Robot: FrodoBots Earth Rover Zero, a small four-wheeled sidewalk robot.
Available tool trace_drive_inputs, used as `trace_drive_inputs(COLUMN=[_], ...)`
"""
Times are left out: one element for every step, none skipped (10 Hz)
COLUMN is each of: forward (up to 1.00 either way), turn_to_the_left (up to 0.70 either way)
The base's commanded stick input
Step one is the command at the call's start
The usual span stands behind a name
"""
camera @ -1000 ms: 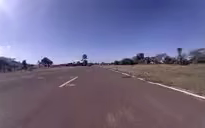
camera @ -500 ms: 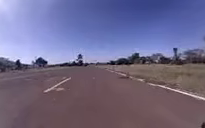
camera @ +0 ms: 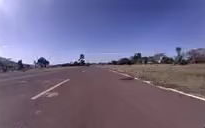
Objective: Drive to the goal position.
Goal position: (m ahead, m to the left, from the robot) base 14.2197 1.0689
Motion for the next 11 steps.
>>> trace_drive_inputs(forward=[1.0,1.0,1.0,1.0,1.0,1.0,1.0,1.0,1.0,1.0,1.0], turn_to_the_left=[-0.24,-0.08,0.0,0.0,0.0,0.0,0.0,0.0,0.0,0.0,0.0])
